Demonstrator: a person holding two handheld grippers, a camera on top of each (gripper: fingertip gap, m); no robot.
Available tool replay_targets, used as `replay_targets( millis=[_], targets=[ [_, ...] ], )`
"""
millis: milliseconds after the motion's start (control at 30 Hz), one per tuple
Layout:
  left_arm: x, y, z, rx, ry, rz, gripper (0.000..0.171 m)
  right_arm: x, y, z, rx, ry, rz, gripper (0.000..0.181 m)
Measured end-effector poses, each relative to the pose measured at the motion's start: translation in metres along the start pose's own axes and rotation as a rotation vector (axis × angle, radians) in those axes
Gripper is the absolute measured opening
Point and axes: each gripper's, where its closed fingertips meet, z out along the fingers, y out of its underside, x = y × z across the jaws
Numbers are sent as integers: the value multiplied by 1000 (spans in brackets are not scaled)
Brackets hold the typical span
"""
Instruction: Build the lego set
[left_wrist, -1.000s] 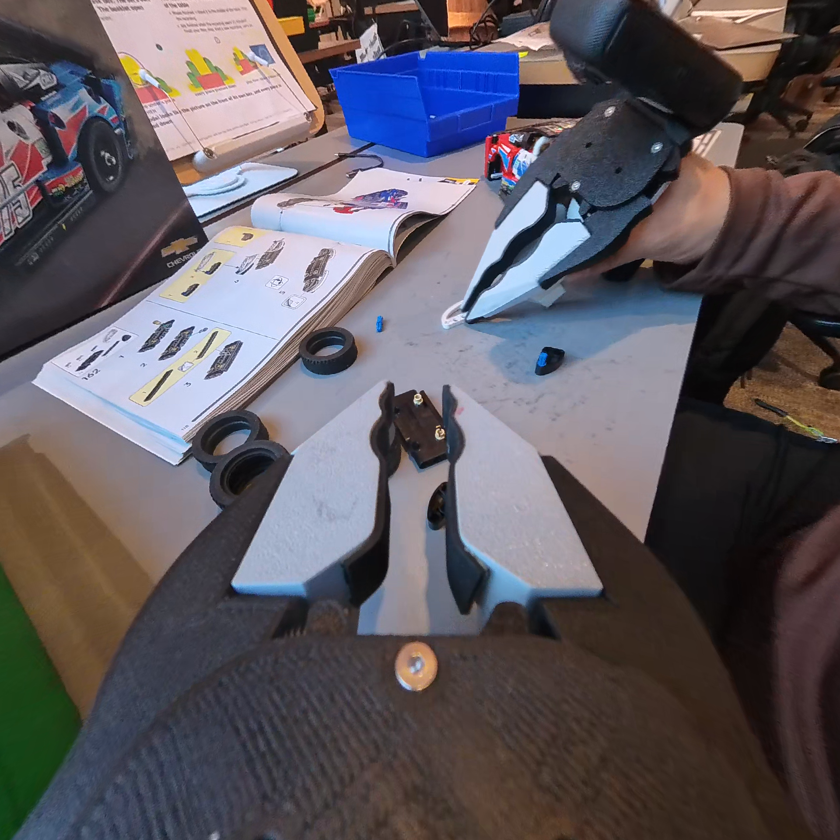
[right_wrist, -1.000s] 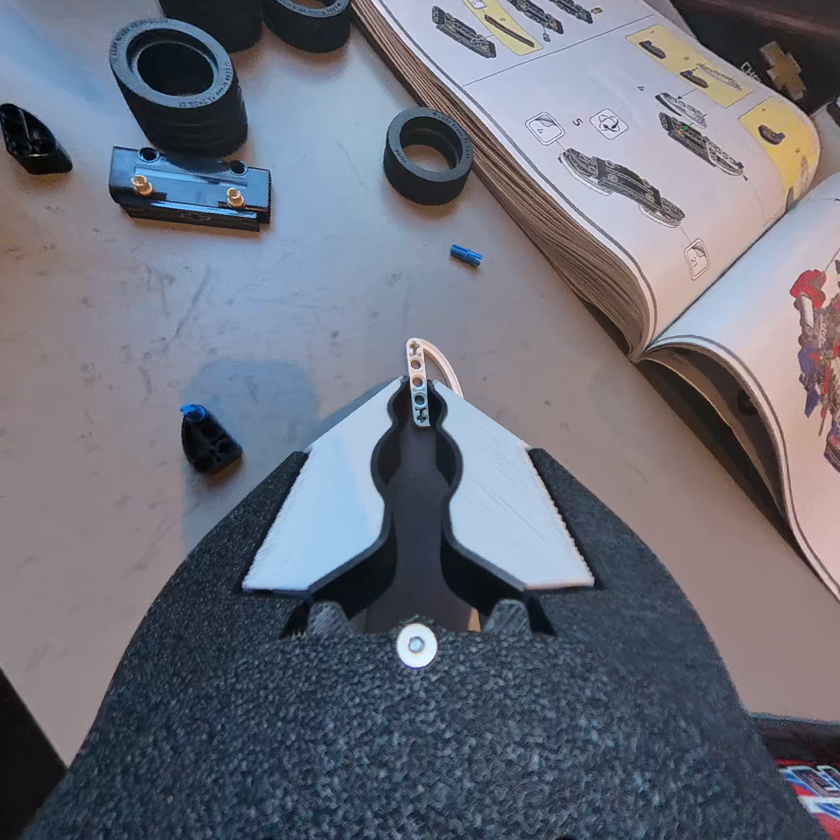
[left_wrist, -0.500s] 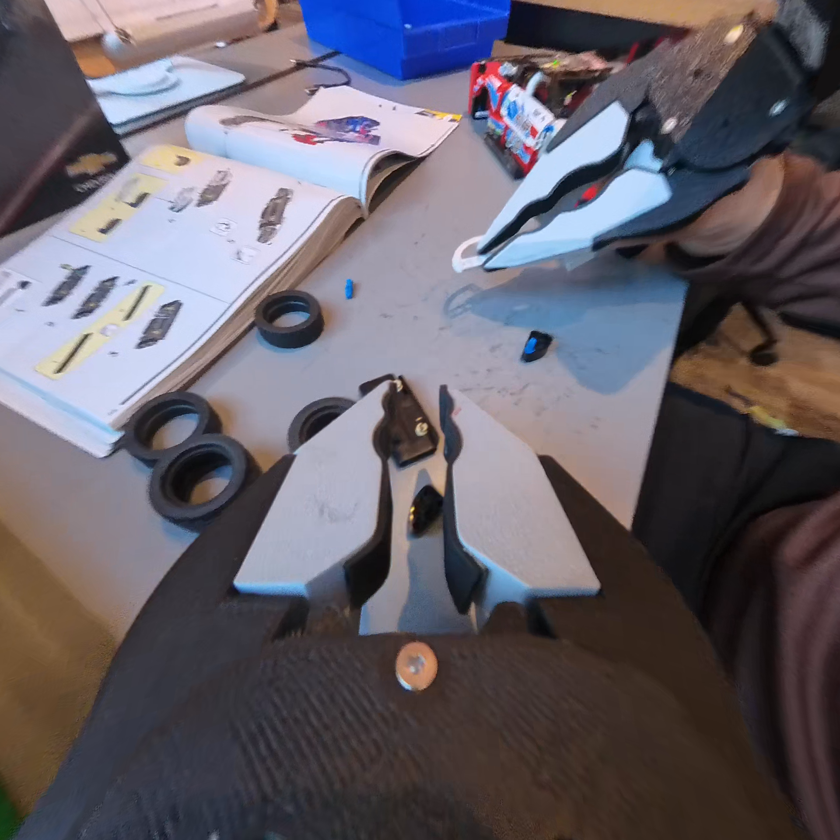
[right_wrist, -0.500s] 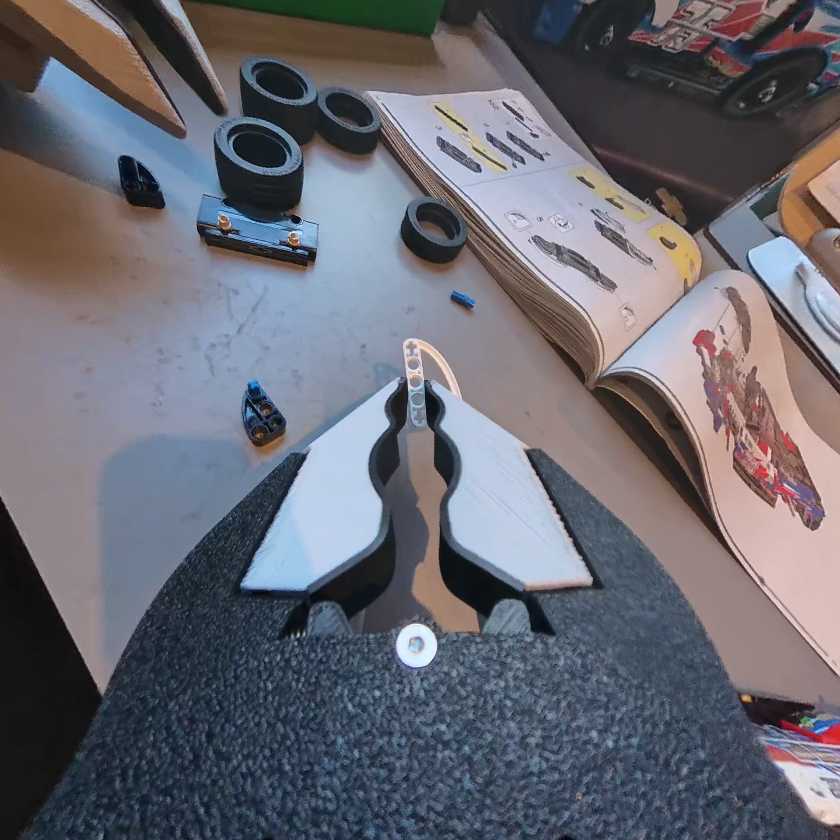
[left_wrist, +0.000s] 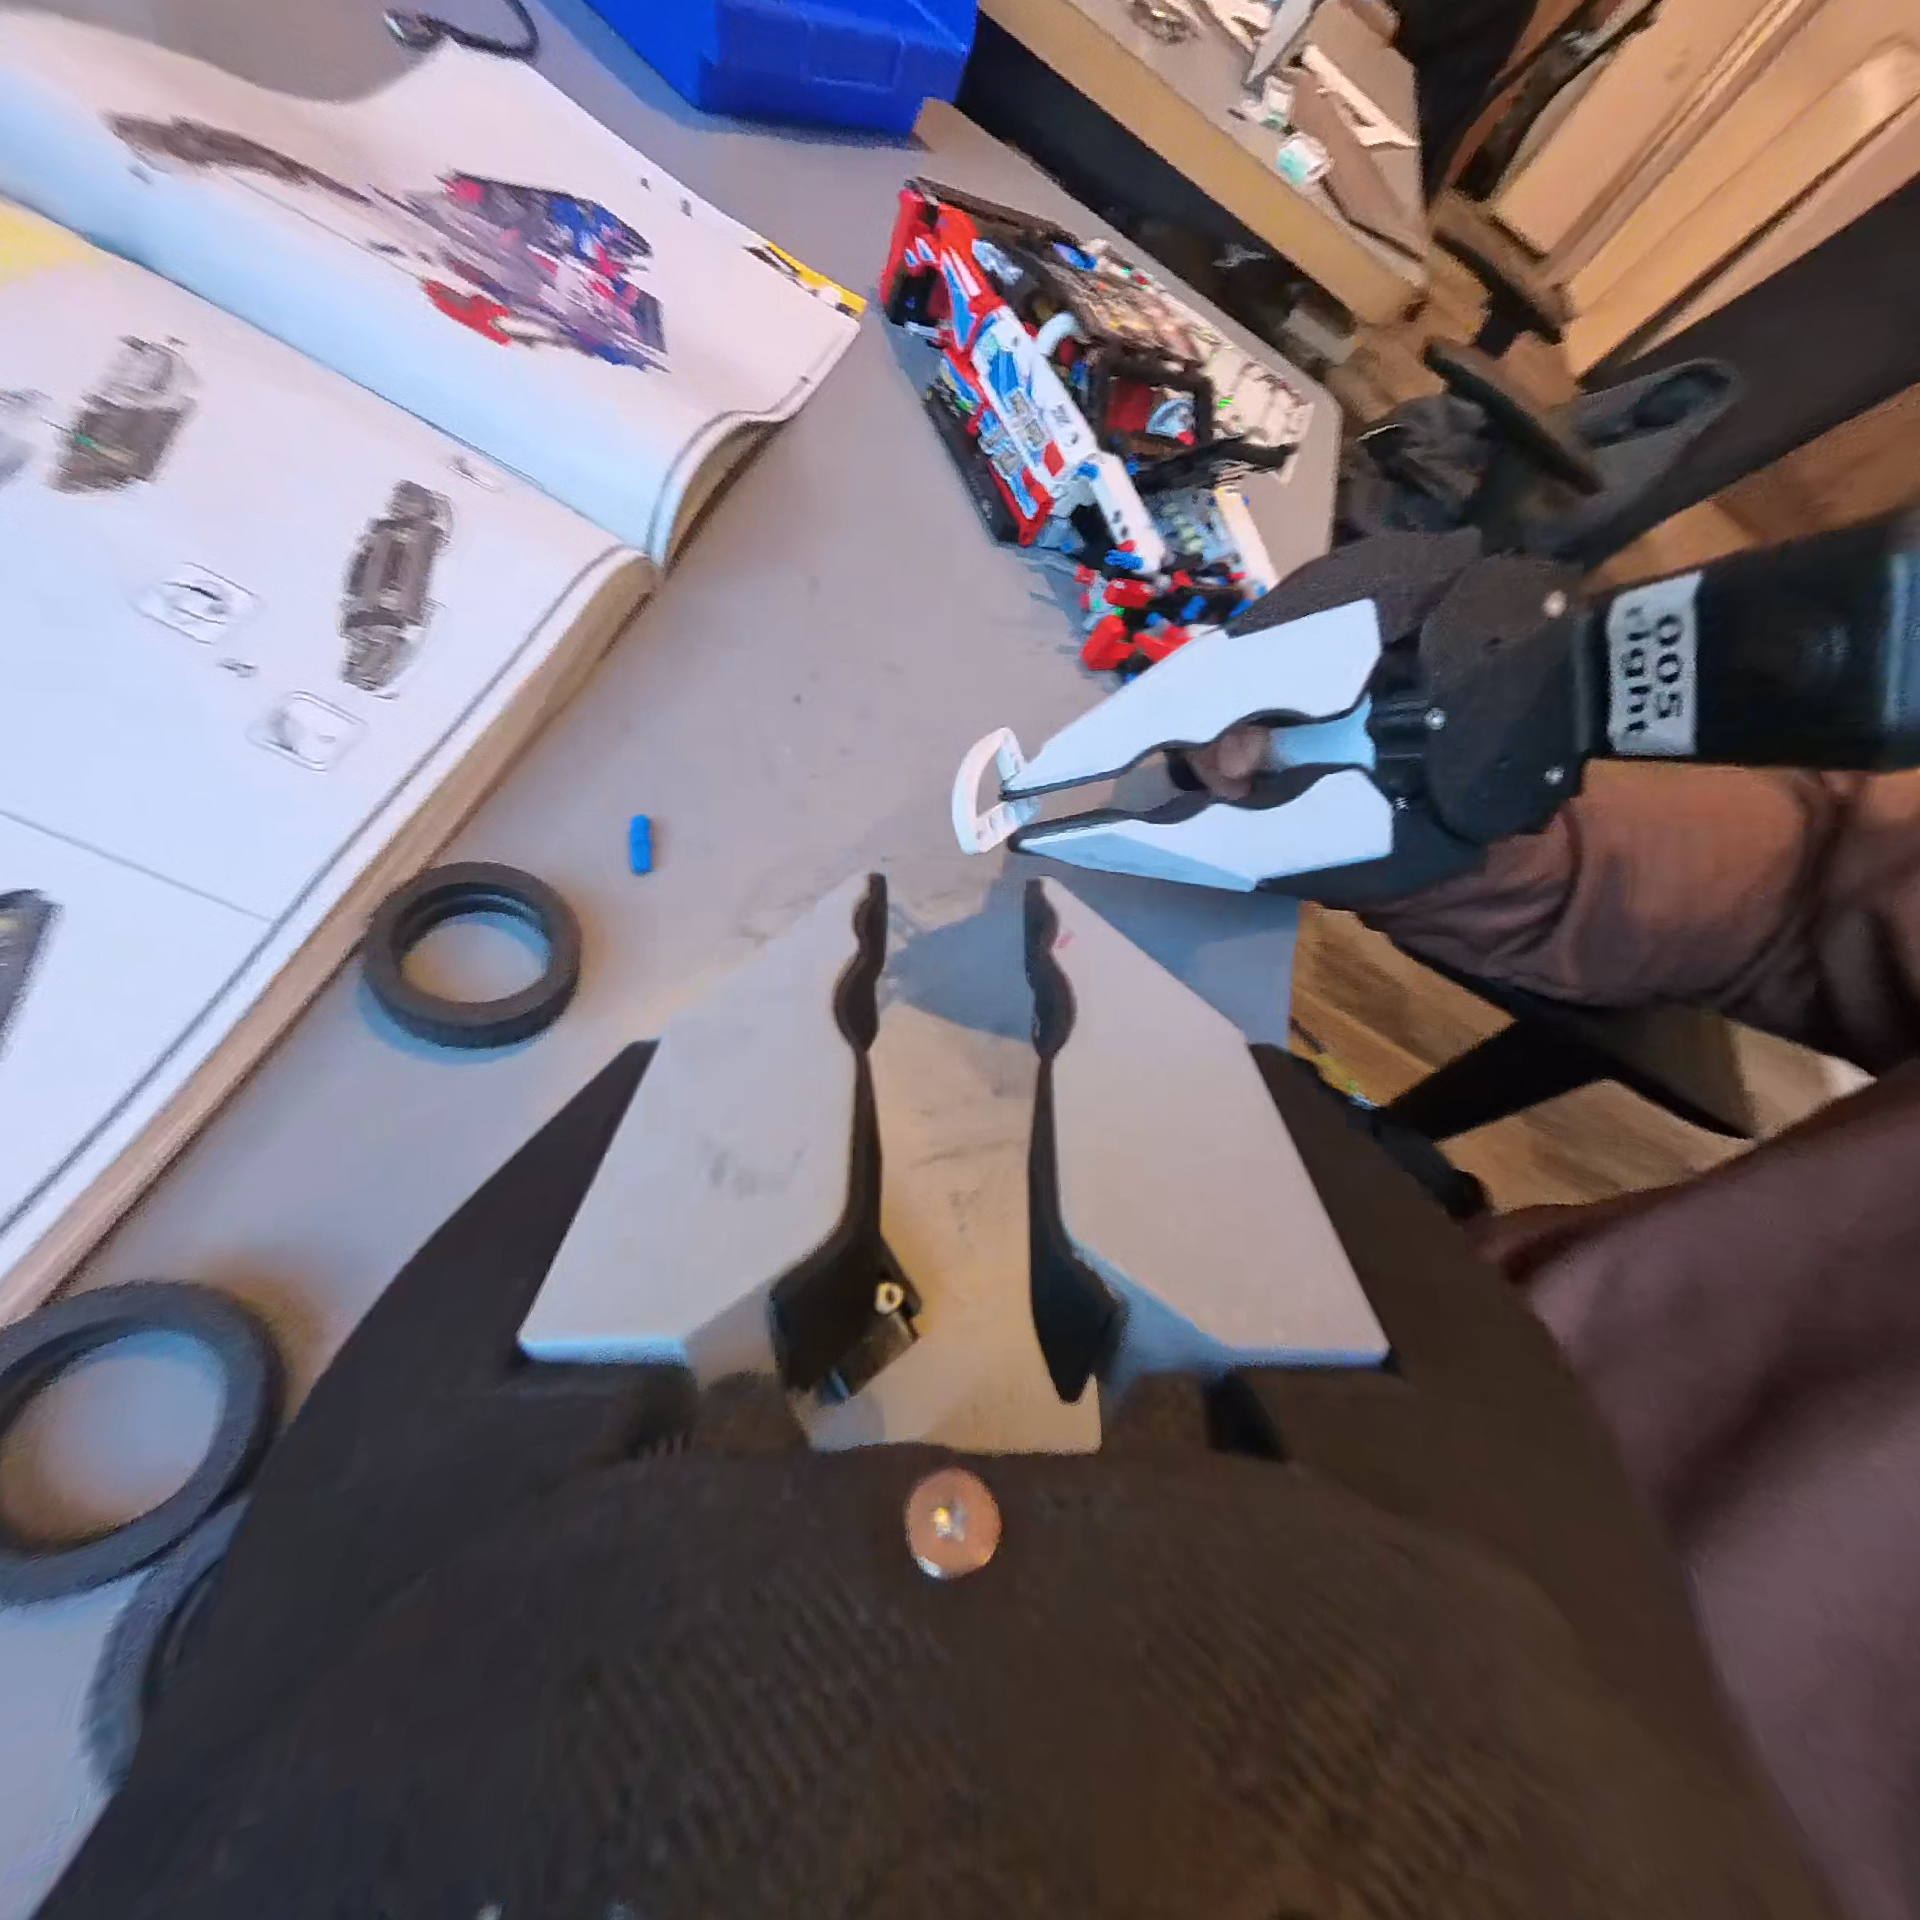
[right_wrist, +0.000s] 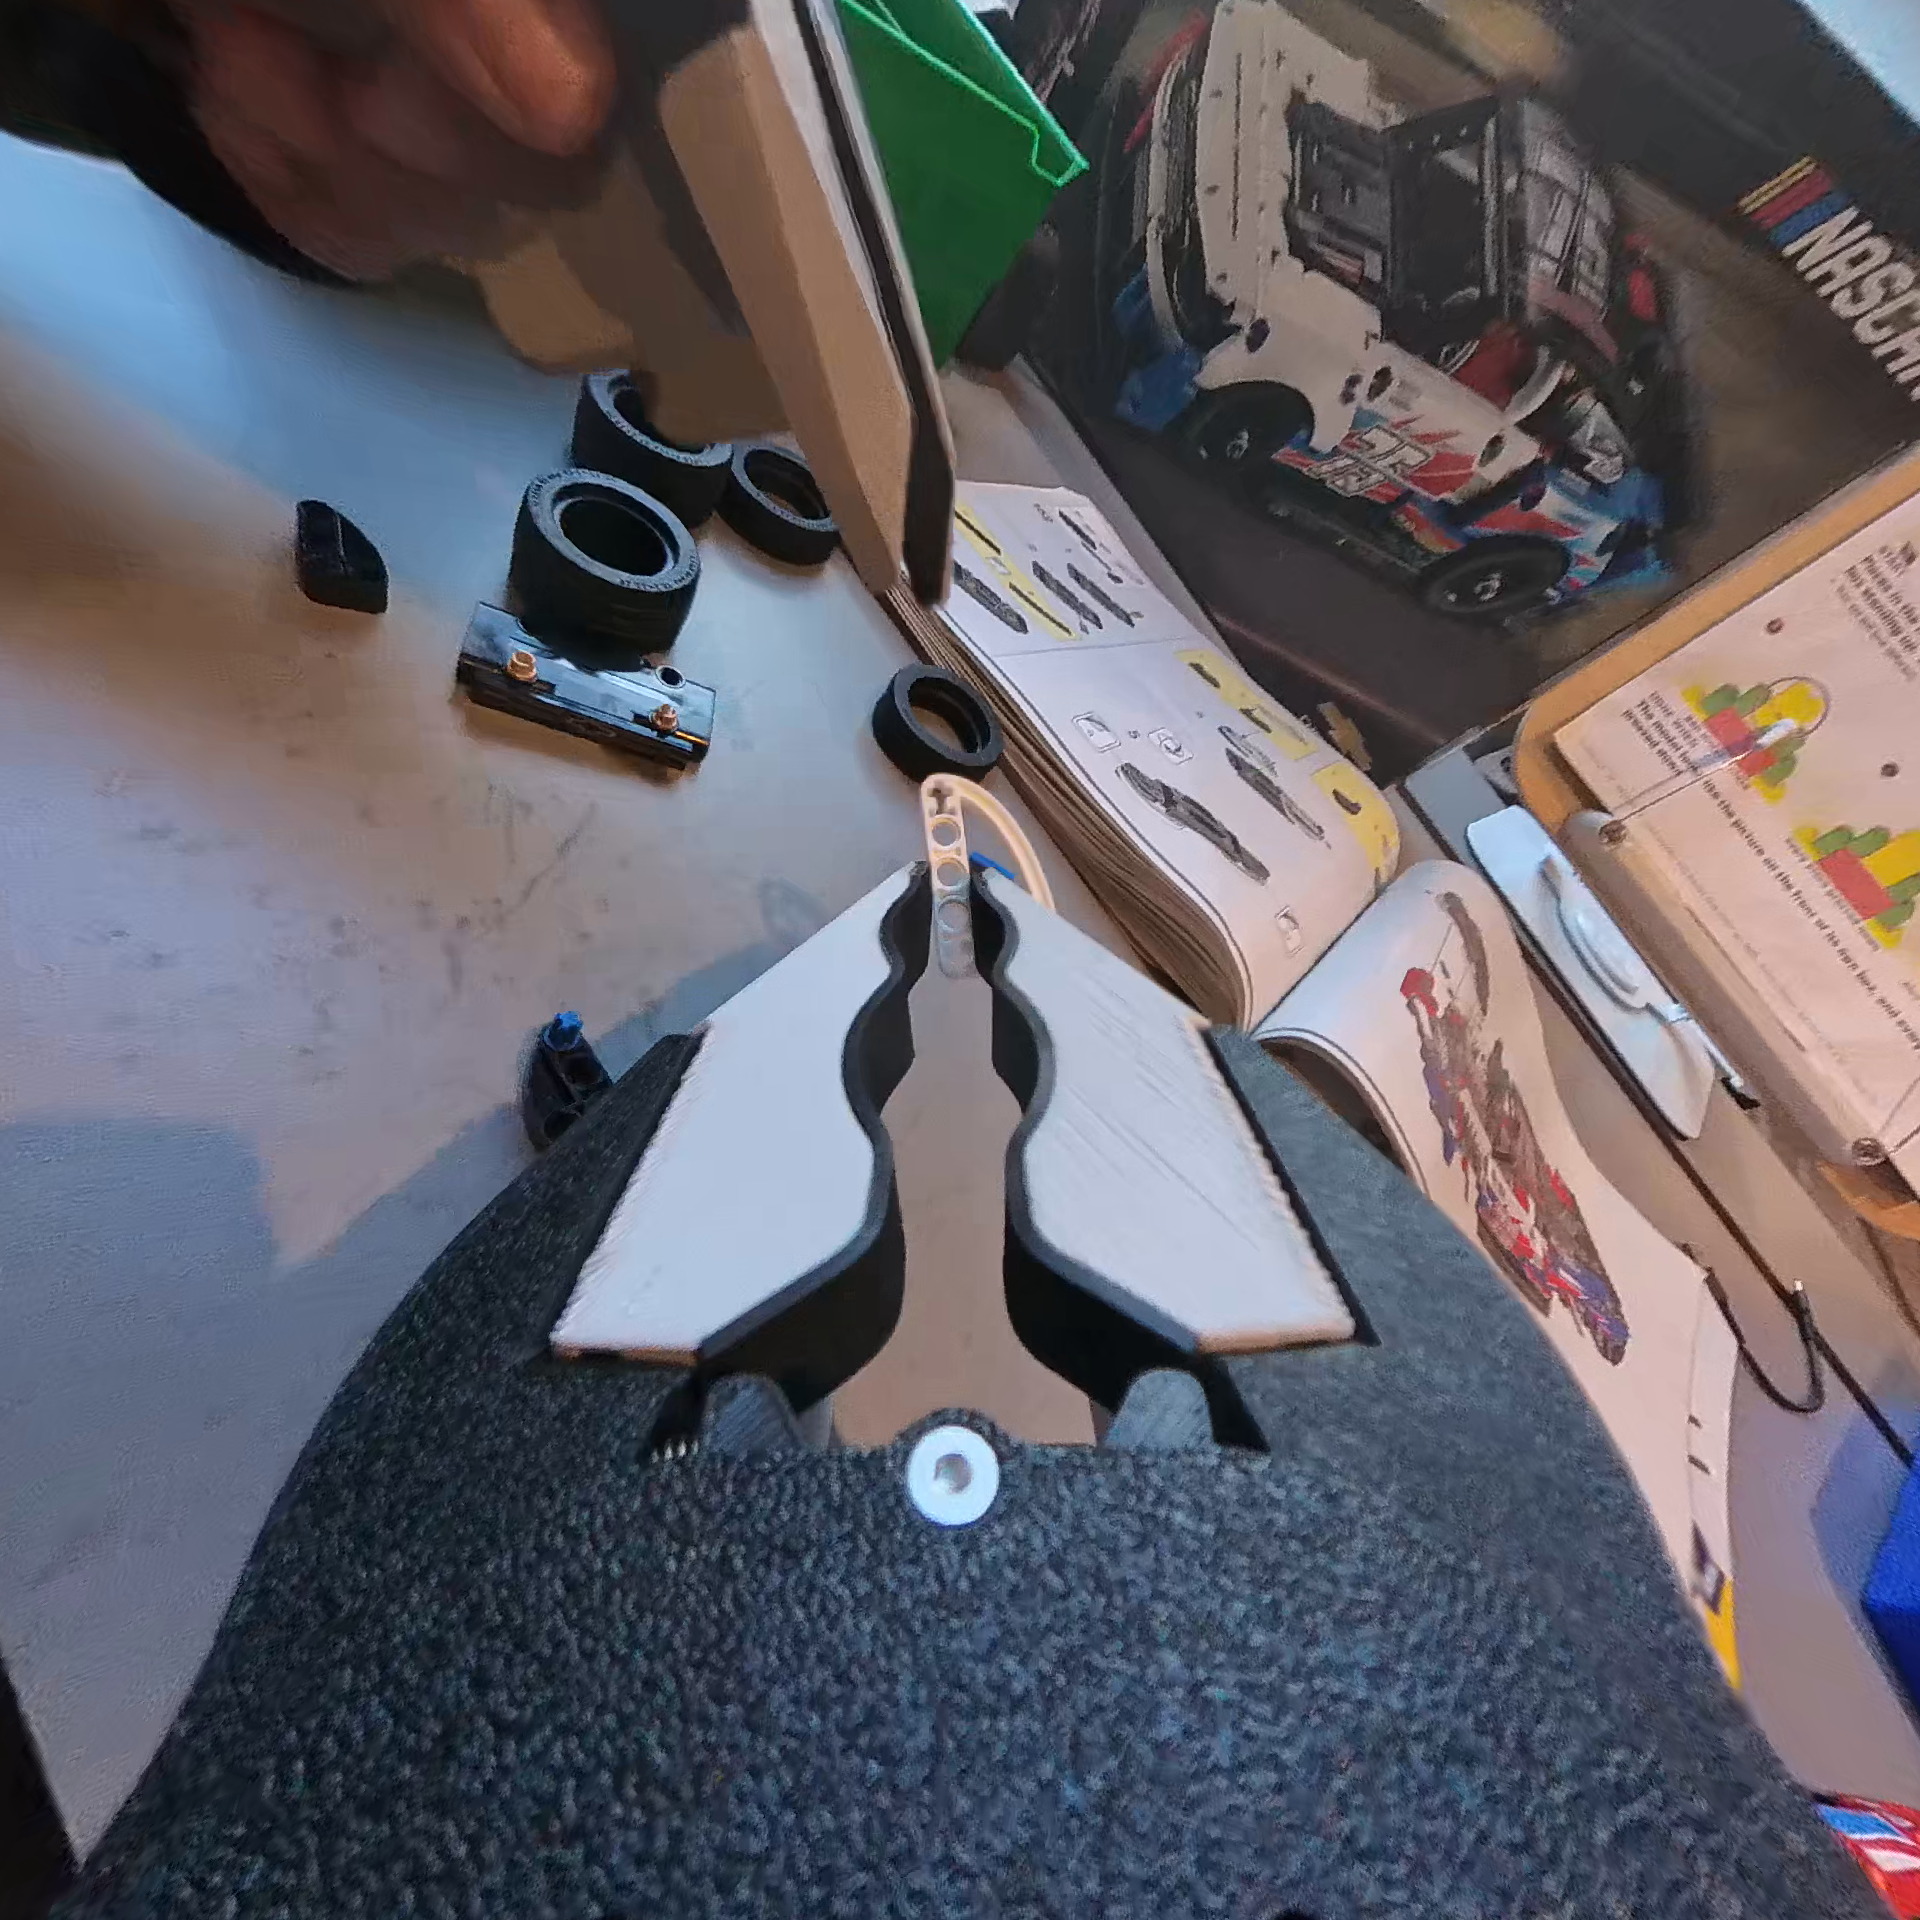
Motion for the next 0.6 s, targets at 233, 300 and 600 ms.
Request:
replay_targets(
  millis=[233, 300, 600],
  targets=[
    [11, 7, 17, -22, 70, -26, 23, -10, -8, -4, 17, -2, -77, 7],
    [12, 7, 19, -24, 78, -37, 23, -12, -10, -5, 25, -8, -85, 7],
    [15, 8, 16, 27, 32, 35, 0, -20, -16, -5, 48, -19, -105, 7]
  ],
)
